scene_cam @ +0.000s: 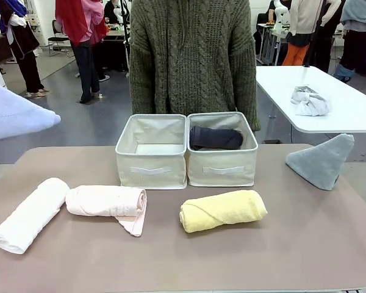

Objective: Sort the towels based on their folding style.
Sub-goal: Pick up one triangle-folded towel and place it in the left Fabric basket.

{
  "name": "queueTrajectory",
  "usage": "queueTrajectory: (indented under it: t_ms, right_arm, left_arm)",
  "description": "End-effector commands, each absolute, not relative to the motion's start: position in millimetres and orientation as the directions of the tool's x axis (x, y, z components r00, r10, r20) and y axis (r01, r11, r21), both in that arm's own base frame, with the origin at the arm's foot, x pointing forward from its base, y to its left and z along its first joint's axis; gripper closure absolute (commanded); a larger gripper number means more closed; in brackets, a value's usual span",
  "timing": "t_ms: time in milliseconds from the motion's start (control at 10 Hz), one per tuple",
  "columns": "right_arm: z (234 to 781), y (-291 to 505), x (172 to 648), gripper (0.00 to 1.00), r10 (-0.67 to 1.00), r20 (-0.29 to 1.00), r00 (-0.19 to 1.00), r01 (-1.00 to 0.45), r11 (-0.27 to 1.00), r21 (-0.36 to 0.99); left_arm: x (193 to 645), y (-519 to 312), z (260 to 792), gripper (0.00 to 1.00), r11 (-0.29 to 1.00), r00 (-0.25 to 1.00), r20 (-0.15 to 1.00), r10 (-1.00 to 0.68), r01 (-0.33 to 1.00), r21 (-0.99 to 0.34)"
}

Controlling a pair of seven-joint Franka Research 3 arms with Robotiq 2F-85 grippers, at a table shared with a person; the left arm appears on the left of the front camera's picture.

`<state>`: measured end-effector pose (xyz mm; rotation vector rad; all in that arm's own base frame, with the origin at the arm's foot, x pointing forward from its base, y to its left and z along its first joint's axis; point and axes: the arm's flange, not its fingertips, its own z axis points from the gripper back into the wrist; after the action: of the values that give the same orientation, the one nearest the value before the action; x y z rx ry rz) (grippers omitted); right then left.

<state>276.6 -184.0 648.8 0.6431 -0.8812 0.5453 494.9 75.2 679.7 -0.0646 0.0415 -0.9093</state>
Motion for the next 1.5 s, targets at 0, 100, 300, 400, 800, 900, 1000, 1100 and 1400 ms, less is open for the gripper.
queueTrajectory:
  t_ms: [0,100,300,400,800,900,1000,1100,1400]
  right_arm:
    - [649.6,-183.4,277.8,0.0,0.172,0.834,0.525,-0.676,0.679,0.286]
    - [649.6,-183.4,277.8,0.0,0.172,0.834,0.525,-0.676,0.679,0.286]
    - [649.6,-183.4,277.8,0.0,0.172,0.834,0.525,-0.676,0.679,0.286]
    - [649.6,-183.4,277.8,0.0,0.172,0.834,0.525,-0.676,0.679,0.286]
    - [649.6,-183.4,277.8,0.0,0.172,0.834,0.525,-0.676,0.679,0.286]
    - [649.6,-183.4,277.8,0.0,0.172,0.834,0.525,-0.676,0.679,0.286]
    - [649.6,-183.4,277.8,0.0,0.172,0.834,0.525,-0.676,0.679,0.286]
    - [649.6,-183.4,277.8,0.0,0.172,0.834,0.525,-0.676,0.679,0.286]
    - [649.6,-183.4,277.8,0.0,0.172,0.834,0.525,-0.676,0.679,0.286]
  left_arm:
    - [490.8,90.8,670.7,1.0,0.599,0.606,0.031,-0.795,0.792,-0.118]
    - [494.9,75.2,679.7,1.0,0.613,0.614,-0.009,-0.79,0.787,-0.074]
    - [494.9,75.2,679.7,1.0,0.613,0.614,-0.009,-0.79,0.787,-0.074]
    - [493.2,80.8,679.5,0.83,0.611,0.613,0.0,-0.79,0.787,-0.086]
    - [499.5,34.3,681.2,0.83,0.339,0.31,-0.213,-0.927,0.934,-0.116]
    - [479.9,83.8,685.2,0.83,0.399,0.369,-0.23,-0.901,0.912,-0.1]
    - [446.6,123.8,684.8,0.83,0.497,0.468,-0.239,-0.851,0.865,-0.076]
    - [419.3,145.6,685.7,0.83,0.556,0.535,-0.238,-0.811,0.83,-0.029]
    - [400.5,162.8,685.3,0.83,0.62,0.603,-0.258,-0.755,0.784,0.016]
